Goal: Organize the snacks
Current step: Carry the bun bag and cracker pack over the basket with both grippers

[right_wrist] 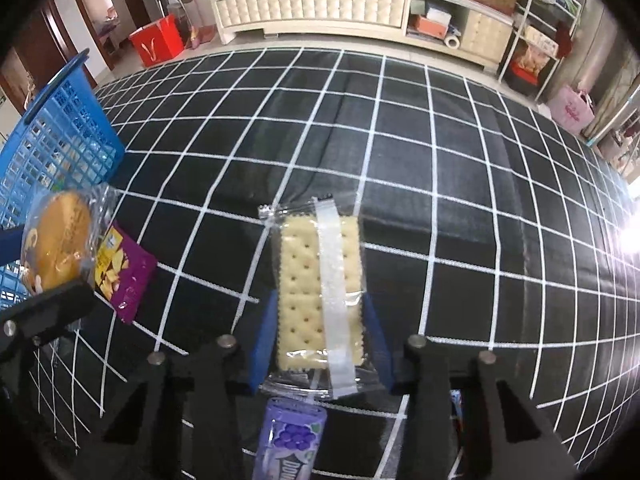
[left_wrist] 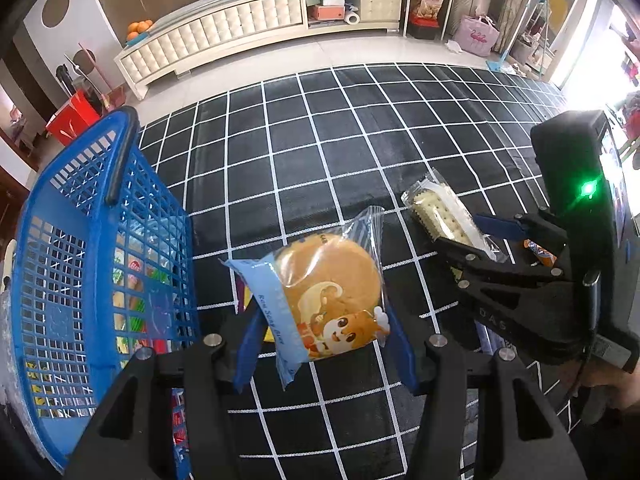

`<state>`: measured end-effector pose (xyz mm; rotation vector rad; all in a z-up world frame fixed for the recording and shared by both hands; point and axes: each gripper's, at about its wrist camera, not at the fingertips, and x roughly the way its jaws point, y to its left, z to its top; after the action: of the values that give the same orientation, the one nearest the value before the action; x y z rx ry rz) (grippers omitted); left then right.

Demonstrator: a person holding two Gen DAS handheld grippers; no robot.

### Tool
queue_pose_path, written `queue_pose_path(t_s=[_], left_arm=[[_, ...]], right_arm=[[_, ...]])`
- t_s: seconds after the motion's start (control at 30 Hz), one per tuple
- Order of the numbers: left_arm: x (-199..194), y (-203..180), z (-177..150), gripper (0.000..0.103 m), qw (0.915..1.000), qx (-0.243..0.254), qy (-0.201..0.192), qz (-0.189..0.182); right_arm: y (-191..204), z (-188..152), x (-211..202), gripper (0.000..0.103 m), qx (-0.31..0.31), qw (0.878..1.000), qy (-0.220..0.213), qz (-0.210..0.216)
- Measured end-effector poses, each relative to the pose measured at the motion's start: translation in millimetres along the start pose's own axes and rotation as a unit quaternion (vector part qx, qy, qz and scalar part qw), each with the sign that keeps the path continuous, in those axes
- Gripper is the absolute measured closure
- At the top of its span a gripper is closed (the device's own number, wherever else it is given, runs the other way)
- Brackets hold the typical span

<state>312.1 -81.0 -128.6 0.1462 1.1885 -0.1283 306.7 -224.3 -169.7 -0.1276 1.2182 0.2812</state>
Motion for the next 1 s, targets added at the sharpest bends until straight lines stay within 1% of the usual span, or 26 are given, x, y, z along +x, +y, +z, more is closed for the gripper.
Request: queue_pose_path(t_s=[0.07,0.17,0.3,0.53,0.63,0.73,0.83,1.0], left_arm=[[-1.4,1.3,-1.7,0.050,1.0000,0.000,0.000,0.000],[-5.0,3.0,-3.2,0.050,1.0000,0.000,-0.003,0.002],[-14.1,5.0,-2.0,0.050,0.9999,-0.005,-0.010,-0.009],[-55.9,11.3,3.2,0.050,0.9986,-0.005,-0.049,-0.020],[-75.0,18.0,0.3,0.050,0.9976,-0.008,-0.064,-0.024],[-97.0,28.1,-6.0,0.050,0.9962,-0.010,-0.081,-0.028],[-117.0,41.3,-13.4,0.050,0.9948,-0.010,-0.097,-0.029],[-146.2,67.0,-26.8,0.050,0.9923,-0.019,-0.119,-0.029]], right_arm=[[-1.0,-3.9,-4.6,0.057,0.004,1.000,-0.005,0.005],[-2.4,-8.4,-20.5,0.057,0.011,1.000,-0.026,0.013],[-0.7,-5.8,-44.5,0.057,0.021,0.999,-0.043,0.026],[7.1,3.3,-100.8,0.057,0.016,0.996,-0.083,0.014],[17.1,4.6,-124.9,0.057,0.018,0.995,-0.097,0.016],[32.7,4.0,-152.2,0.057,0.010,0.993,-0.118,0.007],[49.0,4.2,-174.5,0.057,0.003,0.991,-0.137,0.010],[82.3,5.7,-197.2,0.057,-0.018,0.987,-0.160,0.023]])
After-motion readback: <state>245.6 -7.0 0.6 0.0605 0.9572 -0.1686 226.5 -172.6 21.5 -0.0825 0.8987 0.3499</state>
